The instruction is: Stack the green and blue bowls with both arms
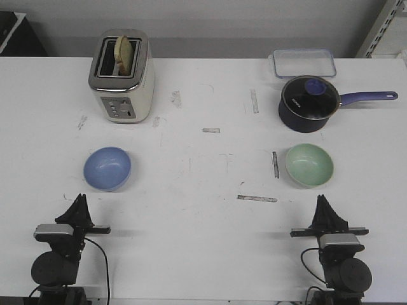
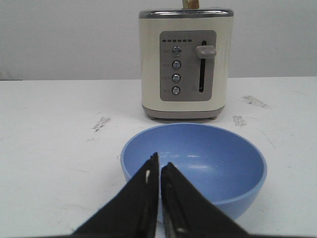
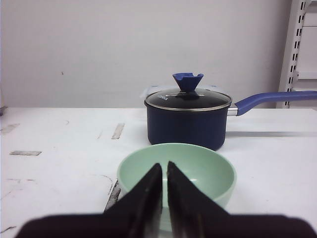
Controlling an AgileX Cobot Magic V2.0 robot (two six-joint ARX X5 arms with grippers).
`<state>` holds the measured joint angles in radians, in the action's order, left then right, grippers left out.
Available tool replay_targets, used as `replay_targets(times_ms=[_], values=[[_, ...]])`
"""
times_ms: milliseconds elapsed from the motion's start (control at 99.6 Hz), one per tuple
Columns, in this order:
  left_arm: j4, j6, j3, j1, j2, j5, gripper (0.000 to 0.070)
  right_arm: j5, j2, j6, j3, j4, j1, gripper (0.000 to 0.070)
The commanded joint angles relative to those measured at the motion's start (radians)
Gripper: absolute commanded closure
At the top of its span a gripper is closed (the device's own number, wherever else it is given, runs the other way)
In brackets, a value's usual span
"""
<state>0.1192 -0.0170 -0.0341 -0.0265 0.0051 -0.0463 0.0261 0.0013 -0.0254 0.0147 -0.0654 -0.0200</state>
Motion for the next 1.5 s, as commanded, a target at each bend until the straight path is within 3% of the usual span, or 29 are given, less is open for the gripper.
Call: replay_targets(times_ms=[0, 733, 1034, 1486], values=[[0.012, -0.013, 0.021, 0.0, -0.002, 0.002, 0.0699, 0.0, 0.0, 0.007, -0.002, -0.012, 0.0, 0.0691], [0.012, -0.013, 0.021, 0.0, -0.002, 0.002, 0.0699, 0.0, 0.043, -0.001, 0.074, 0.033, 0.0, 0.0691], [0.012, -0.013, 0.021, 0.0, -0.002, 0.002, 0.0699, 0.0, 0.286, -0.082, 0.283, 0.277, 0.0, 0.0691], [0.012, -0.013, 0.021, 0.0, -0.002, 0.002, 0.0699, -0.049, 0.734, -0.084, 0.63, 0.546, 0.0, 0.0692]])
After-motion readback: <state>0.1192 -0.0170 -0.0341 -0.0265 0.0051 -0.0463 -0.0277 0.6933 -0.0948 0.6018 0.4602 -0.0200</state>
